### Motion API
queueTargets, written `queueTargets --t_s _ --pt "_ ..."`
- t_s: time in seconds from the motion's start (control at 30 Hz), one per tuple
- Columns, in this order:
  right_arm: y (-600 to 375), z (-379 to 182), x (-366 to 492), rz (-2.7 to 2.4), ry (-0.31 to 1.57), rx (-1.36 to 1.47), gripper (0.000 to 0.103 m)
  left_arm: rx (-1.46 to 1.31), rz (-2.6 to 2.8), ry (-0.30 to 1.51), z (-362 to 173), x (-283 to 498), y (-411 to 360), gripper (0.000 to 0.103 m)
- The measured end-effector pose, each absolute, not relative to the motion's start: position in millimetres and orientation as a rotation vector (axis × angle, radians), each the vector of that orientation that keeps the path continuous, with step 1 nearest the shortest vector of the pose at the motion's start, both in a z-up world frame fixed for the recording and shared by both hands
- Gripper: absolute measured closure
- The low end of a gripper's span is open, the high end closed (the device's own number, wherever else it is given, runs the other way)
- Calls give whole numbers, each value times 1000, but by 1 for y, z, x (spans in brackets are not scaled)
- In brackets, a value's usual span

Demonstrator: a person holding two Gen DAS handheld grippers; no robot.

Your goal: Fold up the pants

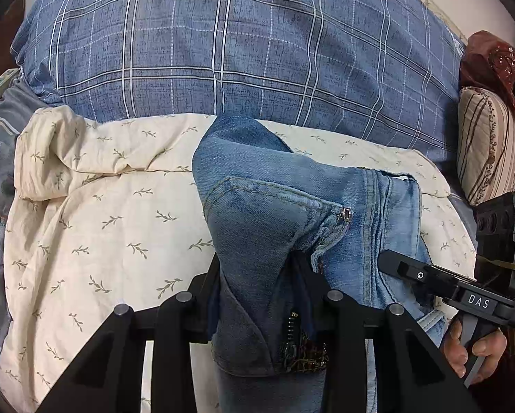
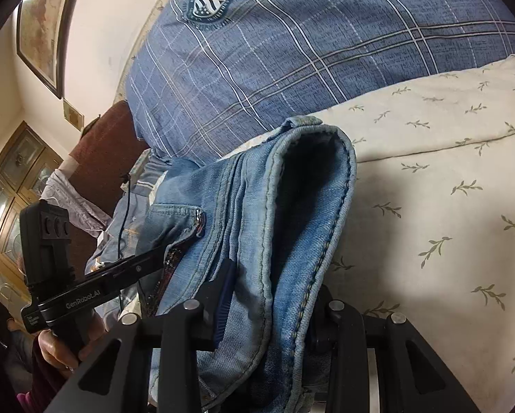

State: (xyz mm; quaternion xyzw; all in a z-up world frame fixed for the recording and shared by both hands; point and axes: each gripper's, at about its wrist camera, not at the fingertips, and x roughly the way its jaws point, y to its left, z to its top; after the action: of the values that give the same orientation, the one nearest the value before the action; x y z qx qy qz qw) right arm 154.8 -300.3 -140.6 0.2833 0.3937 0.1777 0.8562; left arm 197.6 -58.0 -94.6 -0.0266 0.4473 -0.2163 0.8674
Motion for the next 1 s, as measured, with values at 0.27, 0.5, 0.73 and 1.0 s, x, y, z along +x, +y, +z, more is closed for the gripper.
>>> queueTargets --t_s 0.27,0.5,0.73,1.0 --pt "-303 -151 160 360 850 599 67 -65 -453 958 -106 205 -58 64" --pt "-302 -155 161 347 853 580 67 -69 -447 970 -112 208 -58 63" --pt "-304 -157 160 339 865 605 57 -54 -378 986 -111 209 -57 49" --pt "-308 -123 132 274 811 585 35 -14 -201 847 -62 181 -32 24"
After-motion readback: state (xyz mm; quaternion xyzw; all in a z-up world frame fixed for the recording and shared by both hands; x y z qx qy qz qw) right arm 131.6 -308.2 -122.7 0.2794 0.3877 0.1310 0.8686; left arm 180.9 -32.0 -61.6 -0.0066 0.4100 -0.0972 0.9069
